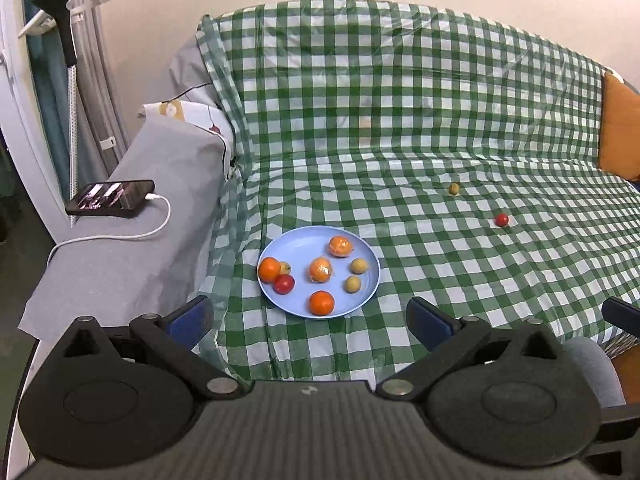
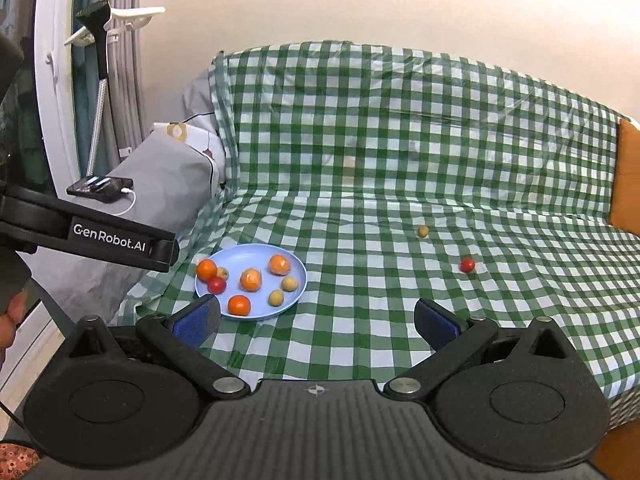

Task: Organize fruits
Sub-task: 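Lift both grippers back away from the plate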

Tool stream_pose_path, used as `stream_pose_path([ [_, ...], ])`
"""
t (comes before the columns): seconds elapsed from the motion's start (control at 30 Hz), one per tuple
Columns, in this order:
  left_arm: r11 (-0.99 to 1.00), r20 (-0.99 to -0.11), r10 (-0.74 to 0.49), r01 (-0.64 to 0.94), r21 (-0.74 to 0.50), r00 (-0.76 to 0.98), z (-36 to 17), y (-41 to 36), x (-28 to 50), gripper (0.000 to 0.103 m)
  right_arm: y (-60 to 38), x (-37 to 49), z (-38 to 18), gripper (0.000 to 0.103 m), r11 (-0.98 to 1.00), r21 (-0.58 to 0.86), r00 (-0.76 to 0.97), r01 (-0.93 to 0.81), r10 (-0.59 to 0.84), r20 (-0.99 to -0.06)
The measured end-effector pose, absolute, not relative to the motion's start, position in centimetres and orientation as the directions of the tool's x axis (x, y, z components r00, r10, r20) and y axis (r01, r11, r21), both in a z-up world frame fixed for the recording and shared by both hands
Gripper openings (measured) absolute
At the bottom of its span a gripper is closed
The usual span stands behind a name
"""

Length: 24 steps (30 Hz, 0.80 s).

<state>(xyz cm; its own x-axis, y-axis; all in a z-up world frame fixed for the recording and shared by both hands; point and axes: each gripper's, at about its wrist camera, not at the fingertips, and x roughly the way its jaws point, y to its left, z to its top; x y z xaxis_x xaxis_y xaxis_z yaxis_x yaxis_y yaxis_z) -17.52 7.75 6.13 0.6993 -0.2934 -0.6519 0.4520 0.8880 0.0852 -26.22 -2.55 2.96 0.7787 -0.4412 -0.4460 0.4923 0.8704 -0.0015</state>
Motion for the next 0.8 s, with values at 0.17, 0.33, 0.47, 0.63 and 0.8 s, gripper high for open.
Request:
stream_pose_path([
  [0.17,0.883,-0.638,-0.302,0.46,0.094,0.709,6.5,7.7,-18.1,0.103,-2.2,-26.8,3.2,0.102,0.868,0.003,0.782,0.496,-0.445,-0.436],
  [0.33,0.886,-0.638,-0.299,0.454,0.09,0.71,6.6,7.8,-18.0,0.103,-2.0,-26.9,3.2,0.102,0.868,0.004,0.781,0.497,-0.445,-0.438],
  [0.47,0.89,-0.64,-0.295,0.448,0.086,0.71,6.6,7.9,-17.7,0.103,-2.0,-26.7,3.1,0.102,0.868,0.004,0.779,0.496,-0.443,-0.444],
  [0.63,0.892,-0.645,-0.29,0.444,0.085,0.707,6.4,8.0,-17.2,0.103,-2.3,-26.5,2.9,0.102,0.87,0.007,0.777,0.493,-0.436,-0.454],
  [0.8,0.891,-0.648,-0.288,0.445,0.088,0.705,6.3,8.0,-17.1,0.103,-2.5,-26.3,2.7,0.102,0.87,0.015,0.773,0.493,-0.43,-0.467],
])
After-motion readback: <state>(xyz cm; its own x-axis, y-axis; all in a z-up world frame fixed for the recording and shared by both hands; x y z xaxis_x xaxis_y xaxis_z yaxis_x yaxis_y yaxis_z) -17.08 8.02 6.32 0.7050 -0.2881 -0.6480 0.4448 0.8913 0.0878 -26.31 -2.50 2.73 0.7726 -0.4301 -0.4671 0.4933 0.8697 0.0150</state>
